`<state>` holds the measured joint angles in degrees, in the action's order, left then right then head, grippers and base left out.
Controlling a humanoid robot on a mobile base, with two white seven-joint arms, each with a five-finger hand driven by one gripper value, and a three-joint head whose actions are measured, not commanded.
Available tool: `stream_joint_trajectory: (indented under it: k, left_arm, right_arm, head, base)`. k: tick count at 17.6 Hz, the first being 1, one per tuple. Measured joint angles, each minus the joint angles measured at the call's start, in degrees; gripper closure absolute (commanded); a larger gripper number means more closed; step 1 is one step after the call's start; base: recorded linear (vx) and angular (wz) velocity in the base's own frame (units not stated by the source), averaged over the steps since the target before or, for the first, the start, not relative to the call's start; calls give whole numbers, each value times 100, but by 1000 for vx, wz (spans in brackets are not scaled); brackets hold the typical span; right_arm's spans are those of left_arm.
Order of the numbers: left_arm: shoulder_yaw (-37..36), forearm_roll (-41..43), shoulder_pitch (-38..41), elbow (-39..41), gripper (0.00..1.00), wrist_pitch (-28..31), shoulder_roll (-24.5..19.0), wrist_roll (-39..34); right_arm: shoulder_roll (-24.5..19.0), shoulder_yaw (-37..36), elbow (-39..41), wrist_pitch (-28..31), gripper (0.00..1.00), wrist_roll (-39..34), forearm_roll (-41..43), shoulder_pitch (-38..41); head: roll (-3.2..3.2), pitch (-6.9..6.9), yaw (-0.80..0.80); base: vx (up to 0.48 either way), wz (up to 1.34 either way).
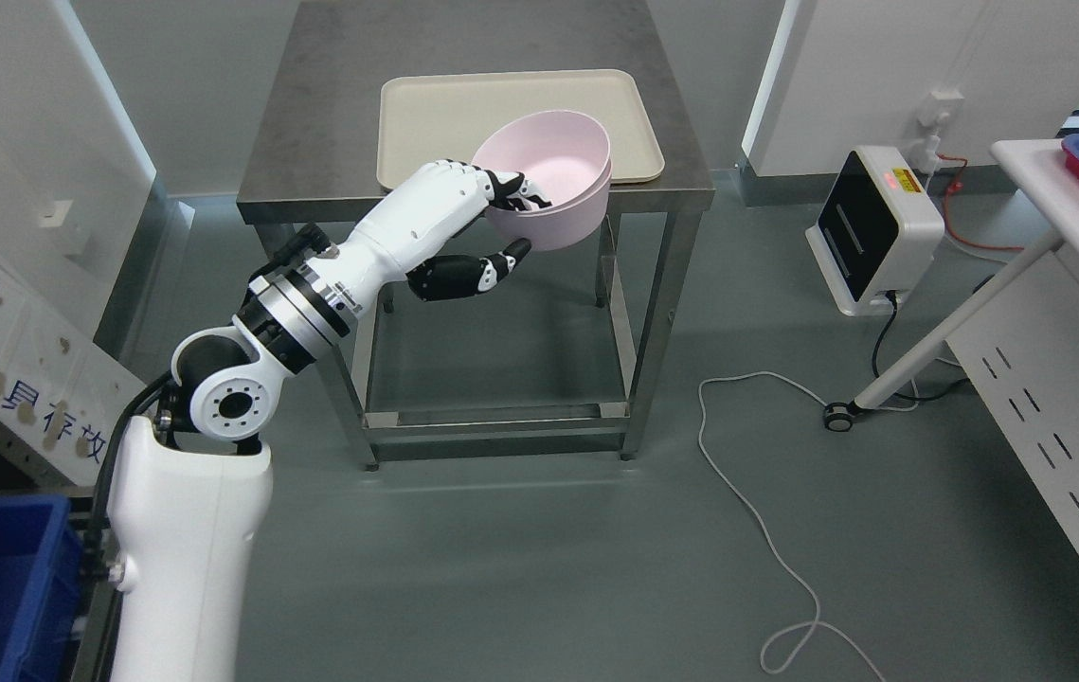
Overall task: Stack pink IKEA bowls on left shelf middle
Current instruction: 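Carry the stacked bowls over the blue bin on the shelf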
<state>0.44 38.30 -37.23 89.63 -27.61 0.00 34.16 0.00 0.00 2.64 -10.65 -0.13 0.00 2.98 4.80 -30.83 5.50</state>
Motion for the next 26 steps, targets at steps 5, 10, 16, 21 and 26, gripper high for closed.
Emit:
stream_joint_trajectory:
  k: [5, 10, 16, 21, 26]
  left_arm:
    - [12, -196, -30, 35, 98, 25, 0, -42]
    - [75, -321, -273, 91, 97, -4, 0, -53]
    - [190, -359, -449, 123, 97, 184, 0, -29]
    - [334, -375, -507, 133, 97, 232, 0, -13]
    - [421, -382, -645, 135, 96, 348, 0, -13]
  right_arm:
    - [0, 0, 0, 0, 0, 0, 0, 0]
    - [0, 0, 0, 0, 0, 0, 0, 2]
    - [0, 0, 0, 0, 0, 0, 0, 2]
    - [0, 0, 0, 0, 0, 0, 0, 2]
    - [0, 0, -1, 0, 0, 1, 0, 4]
  head:
    - [0, 0, 0]
    - [0, 0, 0]
    - [0, 0, 0]
    - [0, 0, 0]
    - [0, 0, 0]
  base:
    - [-320, 106]
    - [-410, 110]
    - [-414, 313]
    - [-348, 547]
    - [-256, 858]
